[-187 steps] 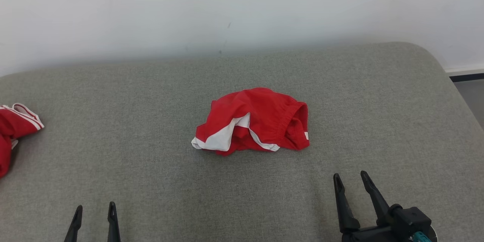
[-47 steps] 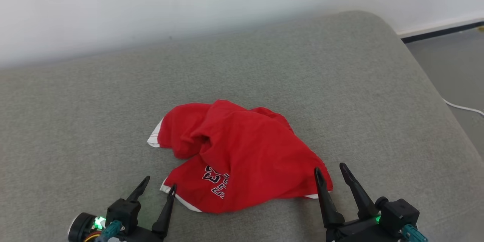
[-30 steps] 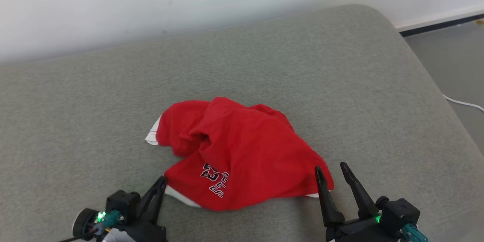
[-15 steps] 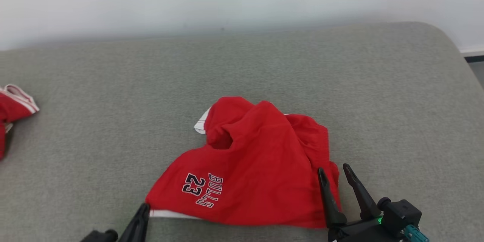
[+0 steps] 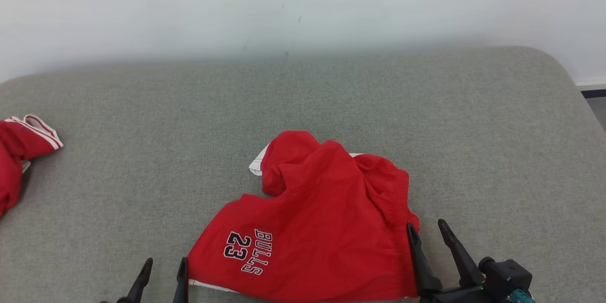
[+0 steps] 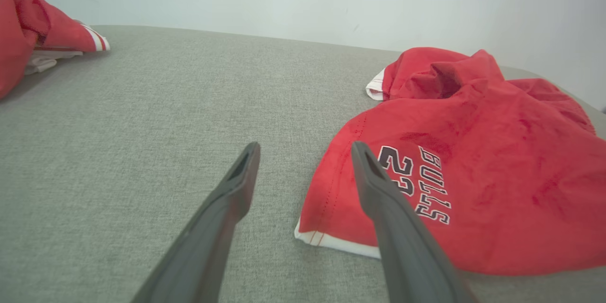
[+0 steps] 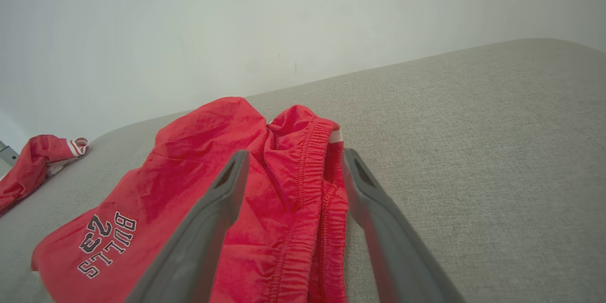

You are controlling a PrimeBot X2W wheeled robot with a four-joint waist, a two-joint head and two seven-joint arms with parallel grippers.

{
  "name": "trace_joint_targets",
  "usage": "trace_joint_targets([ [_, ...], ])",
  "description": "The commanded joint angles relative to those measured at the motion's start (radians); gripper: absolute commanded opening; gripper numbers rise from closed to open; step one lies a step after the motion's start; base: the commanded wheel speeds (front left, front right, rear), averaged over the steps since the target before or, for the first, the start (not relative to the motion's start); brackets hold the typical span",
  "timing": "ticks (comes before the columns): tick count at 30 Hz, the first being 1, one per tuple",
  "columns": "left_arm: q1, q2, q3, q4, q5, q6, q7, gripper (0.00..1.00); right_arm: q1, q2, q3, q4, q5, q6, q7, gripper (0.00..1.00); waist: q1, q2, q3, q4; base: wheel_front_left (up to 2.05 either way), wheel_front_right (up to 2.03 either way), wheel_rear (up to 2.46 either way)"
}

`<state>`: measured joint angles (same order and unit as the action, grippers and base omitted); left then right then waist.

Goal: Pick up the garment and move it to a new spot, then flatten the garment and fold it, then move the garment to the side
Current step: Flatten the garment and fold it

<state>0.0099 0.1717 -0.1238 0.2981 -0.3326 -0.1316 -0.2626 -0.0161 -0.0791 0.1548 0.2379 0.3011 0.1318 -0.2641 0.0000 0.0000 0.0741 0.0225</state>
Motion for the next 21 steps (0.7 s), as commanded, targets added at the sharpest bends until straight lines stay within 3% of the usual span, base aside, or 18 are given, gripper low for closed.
trace_joint_targets([
  [1, 0.029, -0.011, 0.019, -0.016, 0.022, 0.003, -0.003, 1.00, 0.012, -0.005, -0.005, 0.006, 0.005, -0.002, 0.000, 1.00, 0.0000, 0.0000, -0.013, -0.007, 0.00, 0.00, 0.00],
  [10, 0.080, -0.073, 0.164, -0.182, 0.183, 0.007, -0.003, 1.00, -0.041, -0.038, -0.006, 0.095, 0.016, -0.002, 0.000, 1.00, 0.0000, 0.0000, -0.029, 0.000, 0.00, 0.00, 0.00],
  [15, 0.103, -0.107, 0.243, -0.169, 0.209, 0.014, -0.003, 1.00, -0.123, -0.056, 0.022, 0.180, 0.025, -0.002, 0.000, 1.00, 0.0000, 0.0000, -0.024, 0.008, 0.00, 0.00, 0.00],
  [21, 0.089, -0.119, 0.266, -0.145, 0.219, 0.007, -0.003, 1.00, -0.239, -0.075, 0.078, 0.315, 0.054, -0.002, 0.000, 1.00, 0.0000, 0.0000, -0.011, 0.028, 0.00, 0.00, 0.00],
])
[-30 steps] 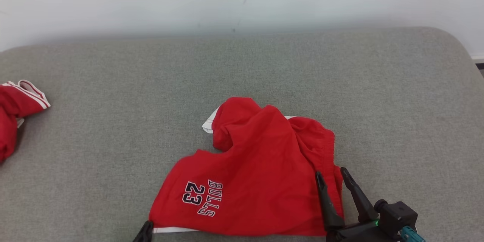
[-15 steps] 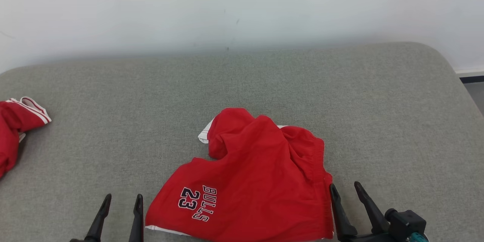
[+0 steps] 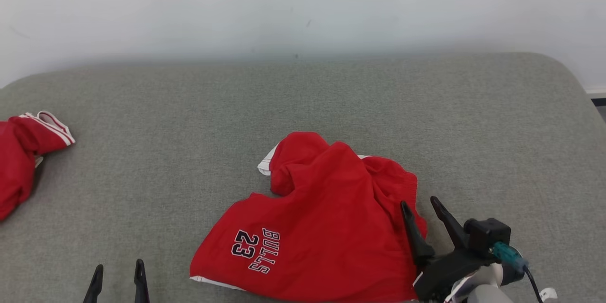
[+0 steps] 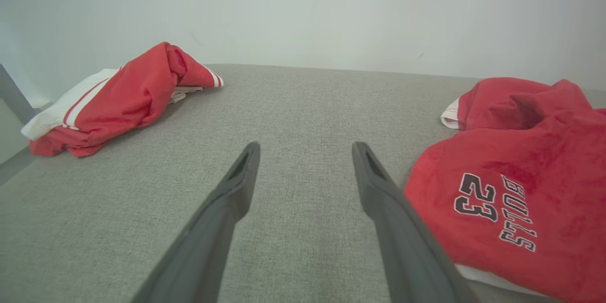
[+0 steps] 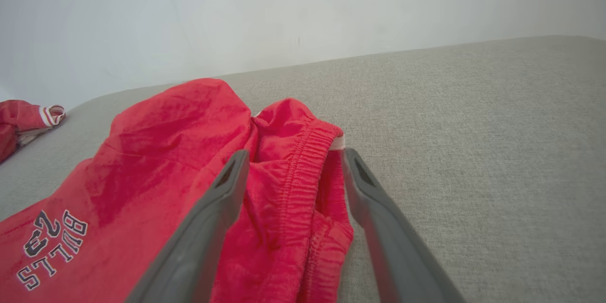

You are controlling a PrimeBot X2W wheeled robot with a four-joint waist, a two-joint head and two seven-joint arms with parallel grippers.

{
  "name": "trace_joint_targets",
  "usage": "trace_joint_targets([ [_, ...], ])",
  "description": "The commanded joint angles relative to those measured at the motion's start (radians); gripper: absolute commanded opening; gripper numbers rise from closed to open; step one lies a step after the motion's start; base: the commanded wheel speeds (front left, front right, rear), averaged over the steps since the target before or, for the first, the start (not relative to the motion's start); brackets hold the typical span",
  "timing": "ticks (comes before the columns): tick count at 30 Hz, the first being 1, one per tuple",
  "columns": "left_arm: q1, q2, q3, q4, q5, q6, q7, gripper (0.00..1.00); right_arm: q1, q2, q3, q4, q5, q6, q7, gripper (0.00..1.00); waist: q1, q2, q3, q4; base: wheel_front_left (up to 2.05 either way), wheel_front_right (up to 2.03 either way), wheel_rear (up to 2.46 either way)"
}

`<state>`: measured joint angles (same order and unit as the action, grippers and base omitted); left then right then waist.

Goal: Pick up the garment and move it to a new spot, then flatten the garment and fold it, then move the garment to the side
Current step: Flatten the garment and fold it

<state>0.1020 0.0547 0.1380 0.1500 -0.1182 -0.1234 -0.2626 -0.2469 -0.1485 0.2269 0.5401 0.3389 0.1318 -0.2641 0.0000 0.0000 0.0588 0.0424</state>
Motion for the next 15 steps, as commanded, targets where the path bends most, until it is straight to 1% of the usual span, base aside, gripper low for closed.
trace_joint_targets([
  [1, -0.003, -0.002, 0.004, 0.003, 0.004, -0.001, -0.003, 1.00, -0.009, -0.006, 0.005, 0.013, 0.017, -0.002, 0.000, 1.00, 0.0000, 0.0000, 0.004, 0.008, 0.00, 0.00, 0.00],
  [11, -0.036, -0.005, -0.014, 0.016, -0.023, -0.007, -0.003, 1.00, -0.159, -0.033, 0.103, 0.248, 0.138, -0.002, 0.000, 1.00, 0.0000, 0.0000, 0.031, 0.056, 0.00, 0.00, 0.00],
  [12, -0.037, -0.005, -0.017, 0.017, -0.027, -0.008, -0.003, 1.00, -0.173, -0.033, 0.114, 0.258, 0.155, -0.002, 0.000, 0.34, 0.0000, 0.0000, 0.034, 0.059, 0.00, 0.00, 0.00],
  [13, -0.039, -0.005, -0.018, 0.017, -0.030, -0.008, -0.003, 1.00, -0.187, -0.035, 0.127, 0.267, 0.172, -0.002, 0.000, 0.00, 0.0000, 0.0000, 0.037, 0.060, 0.00, 0.00, 0.00],
  [15, -0.042, -0.005, -0.018, 0.017, -0.031, -0.008, -0.003, 1.00, -0.203, -0.045, 0.152, 0.281, 0.202, -0.002, 0.000, 0.00, 0.0000, 0.0000, 0.042, 0.063, 0.00, 0.00, 0.00],
])
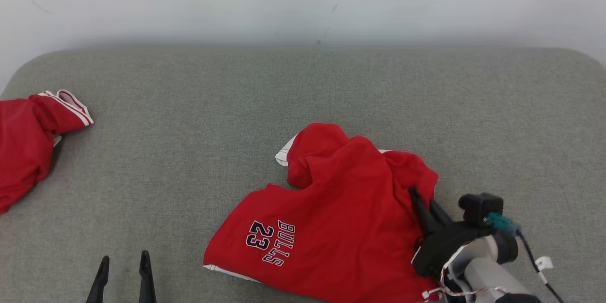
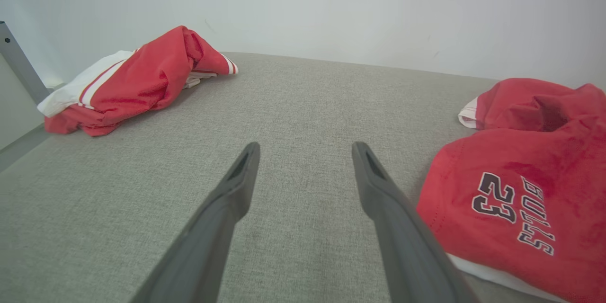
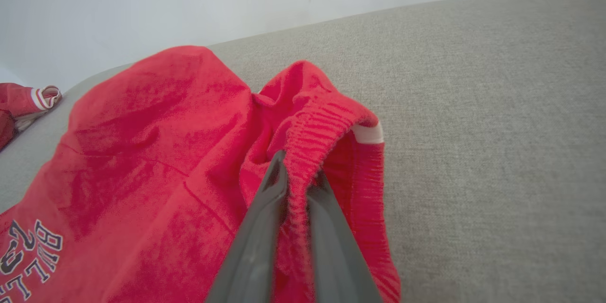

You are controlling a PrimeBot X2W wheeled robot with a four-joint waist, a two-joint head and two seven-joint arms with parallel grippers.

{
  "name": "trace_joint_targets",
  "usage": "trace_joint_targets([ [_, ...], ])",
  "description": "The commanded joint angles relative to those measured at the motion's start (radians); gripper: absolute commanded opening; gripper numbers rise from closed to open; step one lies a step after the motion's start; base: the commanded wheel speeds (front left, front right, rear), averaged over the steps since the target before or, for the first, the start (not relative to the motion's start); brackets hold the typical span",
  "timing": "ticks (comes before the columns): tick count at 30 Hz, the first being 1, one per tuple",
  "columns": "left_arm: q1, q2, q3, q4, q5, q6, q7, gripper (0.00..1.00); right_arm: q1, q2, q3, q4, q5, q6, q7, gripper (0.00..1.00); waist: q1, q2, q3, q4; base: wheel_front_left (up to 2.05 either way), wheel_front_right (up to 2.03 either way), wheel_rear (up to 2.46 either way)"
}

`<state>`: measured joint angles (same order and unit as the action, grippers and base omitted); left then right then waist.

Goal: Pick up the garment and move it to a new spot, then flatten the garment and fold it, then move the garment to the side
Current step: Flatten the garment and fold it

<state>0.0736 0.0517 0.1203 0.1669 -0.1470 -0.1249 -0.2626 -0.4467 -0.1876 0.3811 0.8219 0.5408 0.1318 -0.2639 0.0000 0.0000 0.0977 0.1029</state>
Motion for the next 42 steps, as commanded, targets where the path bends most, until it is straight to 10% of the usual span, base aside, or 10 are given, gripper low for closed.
trace_joint_targets([
  [1, -0.016, -0.002, -0.001, 0.000, -0.003, -0.007, -0.003, 1.00, -0.016, -0.013, 0.002, -0.005, 0.011, -0.002, -0.001, 0.00, 0.0000, 0.0000, 0.007, 0.004, 0.00, 0.00, 0.00],
  [16, -0.071, -0.002, -0.042, 0.028, -0.030, -0.004, -0.003, 1.00, -0.298, -0.032, 0.032, 0.175, 0.092, -0.002, 0.008, 0.00, 0.0000, 0.0000, 0.058, 0.038, 0.00, 0.00, 0.00],
  [17, -0.072, -0.002, -0.046, 0.031, -0.032, -0.004, -0.003, 1.00, -0.310, -0.024, 0.039, 0.199, 0.094, -0.002, 0.008, 0.31, 0.0000, 0.0000, 0.056, 0.040, 0.00, 0.00, 0.00],
  [18, -0.071, -0.002, -0.048, 0.035, -0.033, -0.004, -0.003, 1.00, -0.317, -0.016, 0.048, 0.216, 0.102, -0.002, 0.008, 1.00, 0.0000, 0.0000, 0.054, 0.040, 0.00, 0.00, 0.00],
  [25, -0.039, -0.002, -0.053, 0.052, -0.037, -0.005, -0.003, 1.00, -0.268, -0.032, 0.083, 0.224, 0.146, -0.002, -0.001, 1.00, 0.0000, 0.0000, 0.018, 0.015, 0.00, 0.00, 0.00],
  [42, 0.017, -0.002, -0.064, 0.053, -0.016, -0.005, -0.003, 1.00, 0.129, -0.038, -0.131, -0.316, -0.013, -0.002, -0.001, 1.00, 0.0000, 0.0000, -0.054, -0.072, 0.00, 0.00, 0.00],
])
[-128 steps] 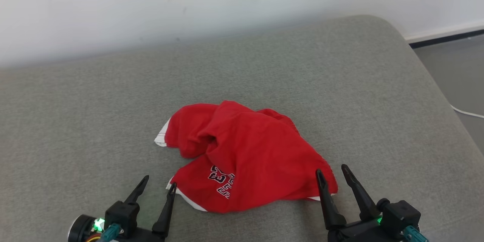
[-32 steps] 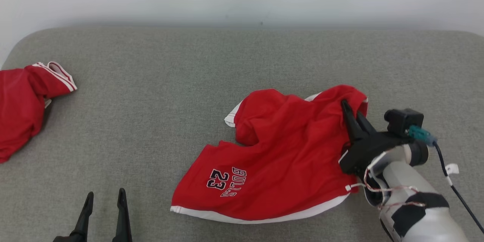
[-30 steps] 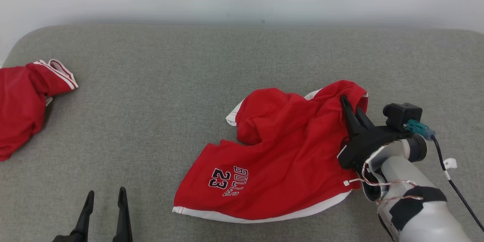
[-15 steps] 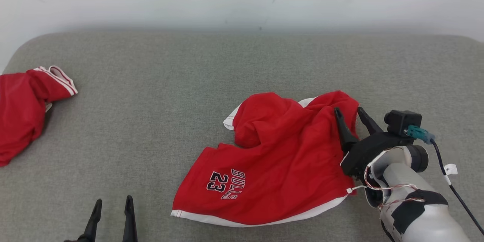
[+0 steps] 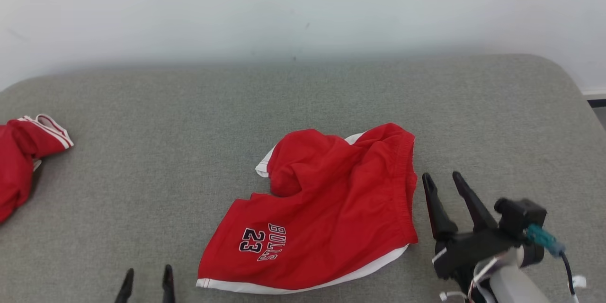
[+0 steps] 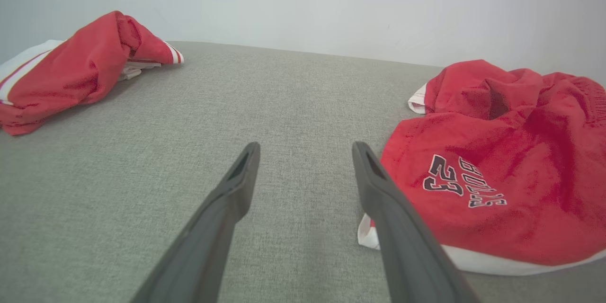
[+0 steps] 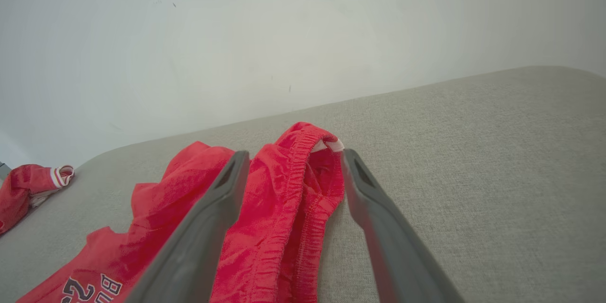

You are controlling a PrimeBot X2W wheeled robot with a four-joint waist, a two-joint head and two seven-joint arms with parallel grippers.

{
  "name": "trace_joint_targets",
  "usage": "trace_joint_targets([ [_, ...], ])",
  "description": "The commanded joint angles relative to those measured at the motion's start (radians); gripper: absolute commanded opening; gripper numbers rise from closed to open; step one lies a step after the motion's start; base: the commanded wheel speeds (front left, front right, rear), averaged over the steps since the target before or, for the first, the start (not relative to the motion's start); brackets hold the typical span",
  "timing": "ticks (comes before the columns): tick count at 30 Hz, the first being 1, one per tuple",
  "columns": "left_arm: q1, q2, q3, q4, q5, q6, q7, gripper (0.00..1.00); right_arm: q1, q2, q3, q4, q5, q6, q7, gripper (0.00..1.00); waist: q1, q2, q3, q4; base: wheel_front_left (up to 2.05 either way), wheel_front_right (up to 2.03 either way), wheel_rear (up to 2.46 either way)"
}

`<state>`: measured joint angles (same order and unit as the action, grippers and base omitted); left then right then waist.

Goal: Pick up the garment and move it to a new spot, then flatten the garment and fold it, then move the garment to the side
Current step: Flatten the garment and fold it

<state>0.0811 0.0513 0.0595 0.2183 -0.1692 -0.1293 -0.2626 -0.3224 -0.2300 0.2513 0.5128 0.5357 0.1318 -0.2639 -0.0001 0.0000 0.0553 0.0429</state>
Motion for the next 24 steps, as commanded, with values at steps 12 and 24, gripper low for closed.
trace_joint_targets([
  [12, 0.051, -0.001, -0.030, 0.003, 0.004, 0.001, -0.003, 1.00, 0.311, 0.090, -0.090, -0.235, -0.200, -0.002, 0.000, 1.00, 0.0001, 0.0000, -0.009, -0.024, 0.00, 0.00, 0.00],
  [24, 0.000, 0.101, -0.202, 0.125, -0.002, 0.001, -0.003, 1.00, 0.254, 0.002, 0.027, -0.143, -0.307, -0.002, -0.001, 1.00, 0.0001, 0.0000, 0.010, -0.027, 0.00, 0.00, 0.00],
])
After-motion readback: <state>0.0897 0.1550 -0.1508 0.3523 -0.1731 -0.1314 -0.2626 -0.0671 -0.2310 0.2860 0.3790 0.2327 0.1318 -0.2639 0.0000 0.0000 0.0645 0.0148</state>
